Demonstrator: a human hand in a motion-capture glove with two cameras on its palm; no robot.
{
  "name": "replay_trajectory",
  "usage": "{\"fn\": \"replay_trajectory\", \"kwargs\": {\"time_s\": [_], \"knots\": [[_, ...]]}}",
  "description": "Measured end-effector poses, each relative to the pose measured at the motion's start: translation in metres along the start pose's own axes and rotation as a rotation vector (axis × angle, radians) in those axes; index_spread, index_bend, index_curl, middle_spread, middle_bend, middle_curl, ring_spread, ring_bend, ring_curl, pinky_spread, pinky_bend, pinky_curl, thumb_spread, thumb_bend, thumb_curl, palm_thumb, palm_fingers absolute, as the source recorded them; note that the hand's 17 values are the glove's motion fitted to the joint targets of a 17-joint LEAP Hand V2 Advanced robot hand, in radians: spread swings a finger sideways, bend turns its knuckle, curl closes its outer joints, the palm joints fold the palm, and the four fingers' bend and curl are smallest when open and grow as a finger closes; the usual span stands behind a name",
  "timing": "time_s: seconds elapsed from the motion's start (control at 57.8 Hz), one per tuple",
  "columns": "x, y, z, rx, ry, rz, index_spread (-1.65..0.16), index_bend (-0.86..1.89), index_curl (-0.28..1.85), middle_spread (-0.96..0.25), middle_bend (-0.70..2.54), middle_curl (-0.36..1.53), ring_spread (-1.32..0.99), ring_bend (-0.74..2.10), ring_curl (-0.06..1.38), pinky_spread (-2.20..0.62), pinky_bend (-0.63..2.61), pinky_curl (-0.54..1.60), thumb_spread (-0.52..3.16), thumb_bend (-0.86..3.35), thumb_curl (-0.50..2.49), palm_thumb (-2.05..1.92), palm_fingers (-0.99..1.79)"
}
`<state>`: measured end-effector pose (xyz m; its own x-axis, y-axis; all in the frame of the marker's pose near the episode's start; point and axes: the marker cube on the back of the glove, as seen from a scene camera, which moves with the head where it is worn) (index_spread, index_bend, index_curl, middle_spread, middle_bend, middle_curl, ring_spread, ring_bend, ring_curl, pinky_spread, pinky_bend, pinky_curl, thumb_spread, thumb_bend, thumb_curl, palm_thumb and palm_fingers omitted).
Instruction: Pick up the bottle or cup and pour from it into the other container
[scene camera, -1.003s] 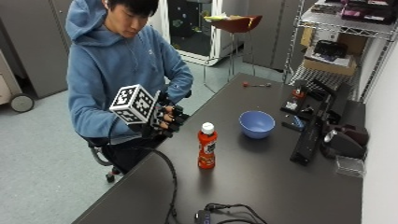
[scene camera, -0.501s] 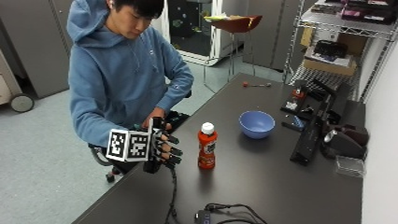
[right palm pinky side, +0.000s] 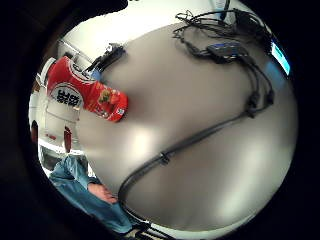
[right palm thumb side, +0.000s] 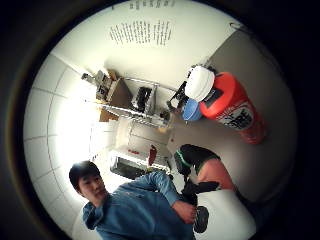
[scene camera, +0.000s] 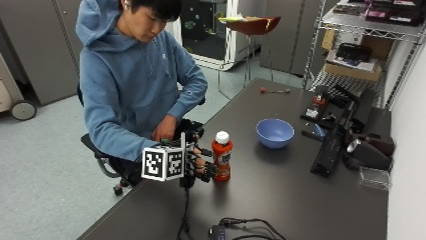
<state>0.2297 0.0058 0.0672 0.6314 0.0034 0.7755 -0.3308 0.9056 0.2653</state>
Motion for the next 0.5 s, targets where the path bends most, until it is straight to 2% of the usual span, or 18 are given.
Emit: {"fn": "replay_trajectory", "kwargs": {"time_s": [0.259,0.501], "knots": [[-0.001,-0.018,0.04,-0.027,-0.097,-0.006,-0.31,0.1,0.13,0.16,0.2,0.34,0.17,0.52,0.31,0.26,0.59,0.36,0.86,-0.03,0.38,0.62,-0.02],[0.001,-0.032,0.076,0.038,-0.272,-0.009,-0.31,0.09,0.12,0.17,0.2,0.34,0.18,0.58,0.31,0.26,0.61,0.36,0.84,-0.03,0.38,0.66,0.0]]}}
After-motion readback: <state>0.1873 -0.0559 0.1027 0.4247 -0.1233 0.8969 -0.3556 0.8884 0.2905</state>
